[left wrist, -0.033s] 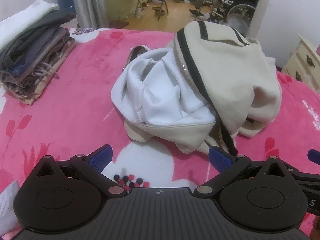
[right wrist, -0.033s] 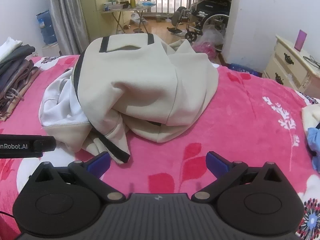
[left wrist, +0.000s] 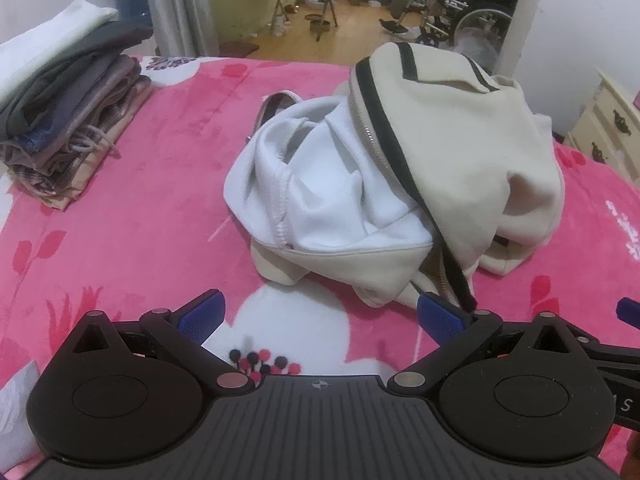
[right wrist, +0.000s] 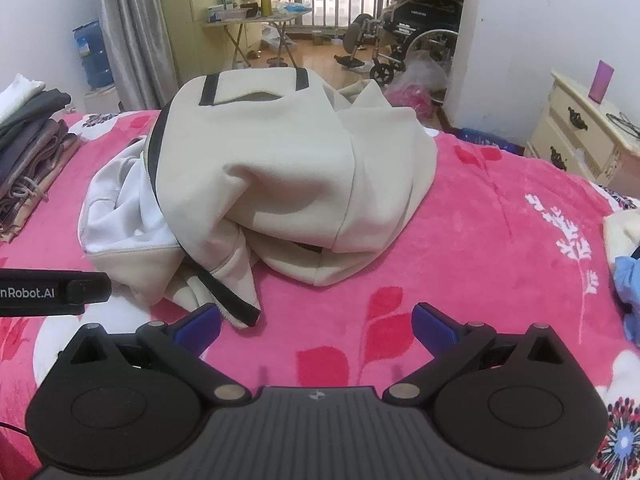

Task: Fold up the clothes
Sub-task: 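Approach the crumpled beige jacket with both grippers open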

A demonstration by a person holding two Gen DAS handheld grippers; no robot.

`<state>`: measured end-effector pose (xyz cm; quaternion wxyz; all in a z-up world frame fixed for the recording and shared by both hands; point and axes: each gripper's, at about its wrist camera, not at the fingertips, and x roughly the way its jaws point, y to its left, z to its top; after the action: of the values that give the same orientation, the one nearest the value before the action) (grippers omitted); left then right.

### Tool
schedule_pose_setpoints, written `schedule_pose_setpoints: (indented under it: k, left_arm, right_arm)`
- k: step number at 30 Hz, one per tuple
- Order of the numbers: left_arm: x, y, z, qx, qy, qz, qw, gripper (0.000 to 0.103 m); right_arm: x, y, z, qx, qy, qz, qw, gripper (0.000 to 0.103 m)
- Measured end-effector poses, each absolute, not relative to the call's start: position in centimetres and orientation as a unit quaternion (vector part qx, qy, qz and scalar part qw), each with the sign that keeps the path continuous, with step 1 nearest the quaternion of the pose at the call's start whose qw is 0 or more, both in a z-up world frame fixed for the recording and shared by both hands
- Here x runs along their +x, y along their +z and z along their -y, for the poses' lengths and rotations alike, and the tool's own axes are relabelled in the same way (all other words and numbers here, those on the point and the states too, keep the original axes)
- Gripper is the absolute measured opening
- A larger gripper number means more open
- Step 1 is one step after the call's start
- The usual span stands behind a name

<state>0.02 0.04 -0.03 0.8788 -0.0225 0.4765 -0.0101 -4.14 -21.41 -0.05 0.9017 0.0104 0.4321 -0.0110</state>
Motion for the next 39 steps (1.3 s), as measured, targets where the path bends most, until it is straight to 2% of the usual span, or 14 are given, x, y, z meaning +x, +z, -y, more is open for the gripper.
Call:
schedule_pose_setpoints:
  k: [7, 39]
  left_arm:
    - [0.3, 0.3, -1.5, -0.021, -0.002, -0.477, 0.879, 0.103]
    - [0.0, -0.7, -3.6, -0.009, 0.074, -0.478, 0.875, 0.103]
  right_arm:
    - [-4.5, 0.1, 20.5, -0.013, -0.014, -0.432, 0.901, 0.103]
    - [-3.4, 0.4, 18.5, 0.009, -0.004, -0.429, 0.903, 0.103]
